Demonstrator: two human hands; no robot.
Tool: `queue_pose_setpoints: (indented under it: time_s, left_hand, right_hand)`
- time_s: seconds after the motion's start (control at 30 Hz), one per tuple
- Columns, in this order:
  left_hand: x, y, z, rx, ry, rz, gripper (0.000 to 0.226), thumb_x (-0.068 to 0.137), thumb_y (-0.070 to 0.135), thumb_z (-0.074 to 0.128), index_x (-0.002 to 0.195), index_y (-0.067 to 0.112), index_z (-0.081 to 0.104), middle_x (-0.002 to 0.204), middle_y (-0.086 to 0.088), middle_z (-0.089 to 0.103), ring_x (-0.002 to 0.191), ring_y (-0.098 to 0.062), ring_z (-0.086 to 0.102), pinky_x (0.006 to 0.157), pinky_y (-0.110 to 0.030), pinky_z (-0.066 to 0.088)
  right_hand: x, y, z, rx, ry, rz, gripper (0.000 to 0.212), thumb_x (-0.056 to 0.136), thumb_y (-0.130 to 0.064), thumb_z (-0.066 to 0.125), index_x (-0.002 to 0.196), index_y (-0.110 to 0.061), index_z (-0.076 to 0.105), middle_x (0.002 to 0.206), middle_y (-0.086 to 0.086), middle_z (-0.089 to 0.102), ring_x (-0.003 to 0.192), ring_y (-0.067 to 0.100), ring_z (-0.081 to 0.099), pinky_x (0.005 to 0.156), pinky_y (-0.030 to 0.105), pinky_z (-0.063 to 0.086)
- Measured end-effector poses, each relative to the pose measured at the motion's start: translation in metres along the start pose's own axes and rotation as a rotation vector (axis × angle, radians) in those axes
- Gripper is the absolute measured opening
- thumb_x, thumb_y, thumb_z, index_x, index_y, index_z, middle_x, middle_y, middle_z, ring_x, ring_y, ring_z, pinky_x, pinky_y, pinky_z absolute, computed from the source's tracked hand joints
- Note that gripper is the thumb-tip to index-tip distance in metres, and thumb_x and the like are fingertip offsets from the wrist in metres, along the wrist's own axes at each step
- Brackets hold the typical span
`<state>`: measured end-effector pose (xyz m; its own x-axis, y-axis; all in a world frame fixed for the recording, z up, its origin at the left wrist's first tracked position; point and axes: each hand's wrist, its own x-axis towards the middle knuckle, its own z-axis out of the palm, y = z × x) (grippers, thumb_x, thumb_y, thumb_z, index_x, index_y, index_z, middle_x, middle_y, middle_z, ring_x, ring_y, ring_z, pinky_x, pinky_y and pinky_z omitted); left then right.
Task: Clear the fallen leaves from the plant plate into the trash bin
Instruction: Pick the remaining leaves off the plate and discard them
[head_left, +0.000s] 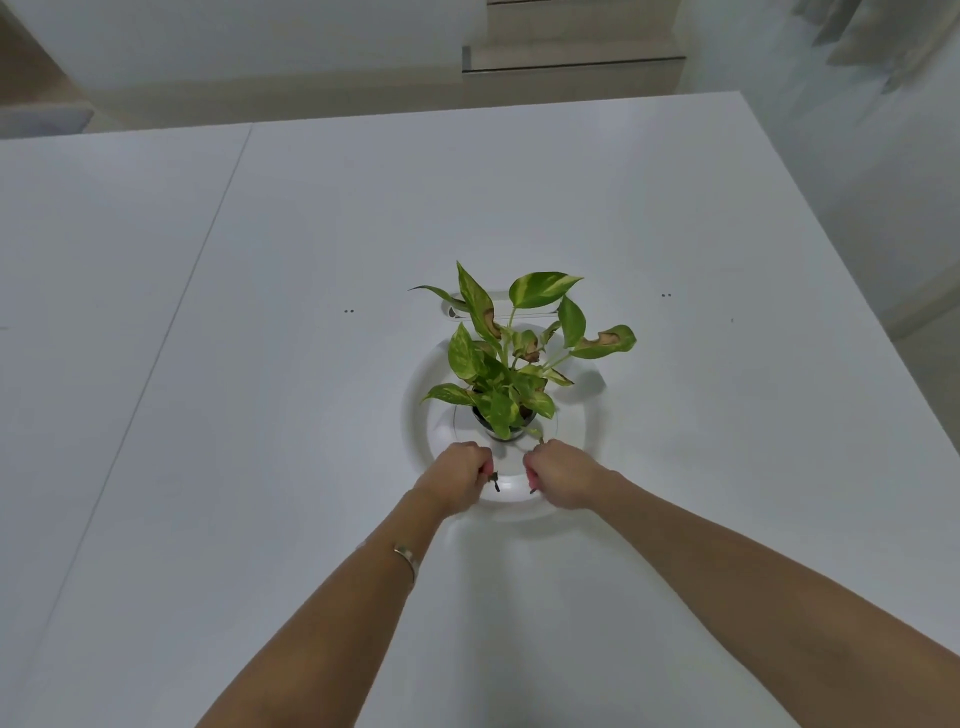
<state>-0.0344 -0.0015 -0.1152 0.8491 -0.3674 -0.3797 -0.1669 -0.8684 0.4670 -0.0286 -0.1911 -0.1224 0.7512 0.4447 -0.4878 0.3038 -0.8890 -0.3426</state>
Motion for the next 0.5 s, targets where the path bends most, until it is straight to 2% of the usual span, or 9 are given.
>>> queue_pose_setpoints:
  time_s: [0.13, 0.23, 0.3, 0.37, 0.43, 0.5]
  left_hand:
    - [-0.002, 0.010, 0.007, 0.037, -0.025, 0.039, 0.028, 0.081, 0.002, 0.047, 0.096, 0.013, 0.068, 0.102, -0.009, 0.063, 0.092, -0.027, 0.061, 0.081, -0.035, 0.051]
    - [-0.003, 0.012, 0.011, 0.038, -0.010, 0.023, 0.024, 0.077, 0.004, 0.051, 0.089, 0.012, 0.070, 0.099, -0.008, 0.062, 0.087, -0.025, 0.059, 0.079, -0.033, 0.051]
    - [-0.002, 0.013, 0.013, 0.030, 0.004, -0.003, 0.014, 0.076, 0.013, 0.060, 0.087, 0.011, 0.068, 0.091, -0.004, 0.058, 0.080, -0.019, 0.053, 0.074, -0.029, 0.047]
    - [0.001, 0.015, 0.015, 0.010, 0.015, -0.045, 0.015, 0.073, 0.018, 0.070, 0.085, 0.010, 0.067, 0.085, 0.001, 0.050, 0.077, -0.017, 0.049, 0.069, -0.027, 0.043]
    - [0.003, 0.018, 0.017, 0.020, 0.026, -0.087, 0.011, 0.076, 0.011, 0.069, 0.085, 0.007, 0.066, 0.086, 0.001, 0.049, 0.080, -0.023, 0.056, 0.070, -0.030, 0.045]
    - [0.003, 0.023, 0.018, 0.055, 0.025, -0.105, 0.008, 0.081, 0.003, 0.061, 0.088, 0.003, 0.066, 0.089, -0.007, 0.053, 0.088, -0.031, 0.061, 0.072, -0.033, 0.047]
  right_hand:
    - [-0.003, 0.020, -0.011, 0.117, 0.041, 0.099, 0.023, 0.078, 0.000, 0.051, 0.068, -0.022, 0.051, 0.089, 0.005, 0.069, 0.086, 0.025, 0.063, 0.080, 0.037, 0.054]
    - [-0.004, 0.022, -0.014, 0.121, 0.002, 0.094, 0.020, 0.078, -0.002, 0.058, 0.073, -0.021, 0.054, 0.081, 0.003, 0.066, 0.083, 0.025, 0.066, 0.078, 0.035, 0.054]
    - [-0.002, 0.018, -0.012, 0.107, -0.015, 0.109, 0.014, 0.078, -0.005, 0.061, 0.078, -0.019, 0.059, 0.083, 0.005, 0.069, 0.082, 0.023, 0.065, 0.075, 0.033, 0.051]
    - [0.000, 0.014, -0.011, 0.079, -0.018, 0.120, 0.006, 0.077, -0.010, 0.067, 0.081, -0.015, 0.065, 0.087, 0.006, 0.071, 0.083, 0.022, 0.062, 0.071, 0.032, 0.049]
    - [0.002, 0.009, -0.007, 0.030, -0.017, 0.112, 0.008, 0.077, -0.017, 0.070, 0.083, -0.013, 0.067, 0.094, 0.009, 0.069, 0.088, 0.026, 0.062, 0.071, 0.034, 0.050]
    - [0.002, 0.004, -0.005, -0.049, -0.028, 0.091, 0.013, 0.083, -0.022, 0.064, 0.091, -0.012, 0.064, 0.101, 0.012, 0.066, 0.094, 0.029, 0.061, 0.074, 0.036, 0.050]
